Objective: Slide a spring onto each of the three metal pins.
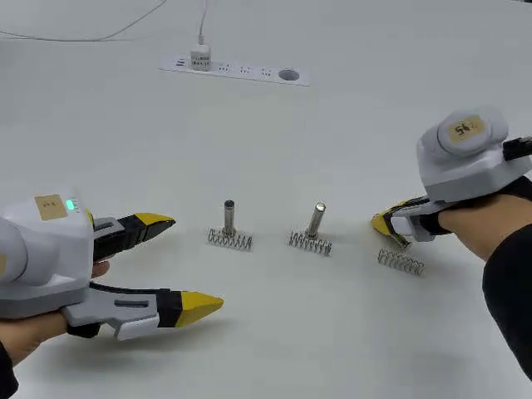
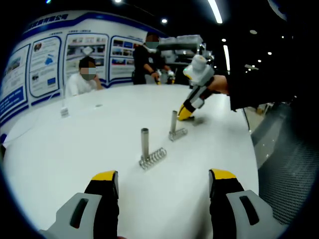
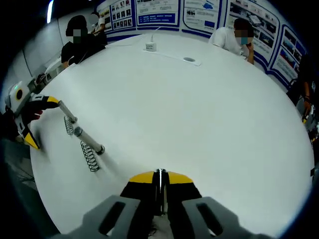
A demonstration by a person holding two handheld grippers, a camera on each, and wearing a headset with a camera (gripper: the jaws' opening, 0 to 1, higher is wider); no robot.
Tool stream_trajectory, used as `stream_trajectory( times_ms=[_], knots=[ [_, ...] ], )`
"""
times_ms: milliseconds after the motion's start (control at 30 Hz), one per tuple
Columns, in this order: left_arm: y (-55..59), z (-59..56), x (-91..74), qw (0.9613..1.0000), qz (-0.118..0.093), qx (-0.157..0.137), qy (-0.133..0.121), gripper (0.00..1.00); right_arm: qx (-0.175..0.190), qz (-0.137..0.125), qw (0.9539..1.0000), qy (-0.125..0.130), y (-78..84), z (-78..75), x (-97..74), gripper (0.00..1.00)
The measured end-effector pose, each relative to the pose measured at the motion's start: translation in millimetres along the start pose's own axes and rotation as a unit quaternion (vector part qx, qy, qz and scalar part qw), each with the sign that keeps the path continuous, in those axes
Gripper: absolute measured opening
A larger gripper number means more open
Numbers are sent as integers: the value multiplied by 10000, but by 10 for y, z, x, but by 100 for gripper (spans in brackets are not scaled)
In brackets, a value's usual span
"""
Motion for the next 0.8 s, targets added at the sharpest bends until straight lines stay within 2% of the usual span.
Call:
stream_trajectory(
  times_ms=[267, 367, 467, 800],
  knots=[
    [-4, 4, 12, 10000, 8, 20, 18, 75, 58, 152, 9999, -23, -23, -12, 4, 9],
    [-7, 3, 14, 10000, 3, 26, 19, 75, 163, -15, 9998, -82, 2, -33, 1, 9],
    [-16, 2, 6, 10000, -8, 39, 18, 75, 254, -183, 9995, -39, 17, -34, -48, 9],
    [-31, 22, -12, 10000, -22, 59, -9, 75, 316, -461, 9984, -72, -24, -15, -249, 9]
  ],
)
Point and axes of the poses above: the centre of the closed fingertips' face, and the gripper's own axes: x roughly forward along the fingers, z roughly to its left, y roughly out of its underside, the point moved 9 cm from there along -x, roughly backward along the fingers, and after that the axes turned 1 degree about z, right-handed, at the moved point
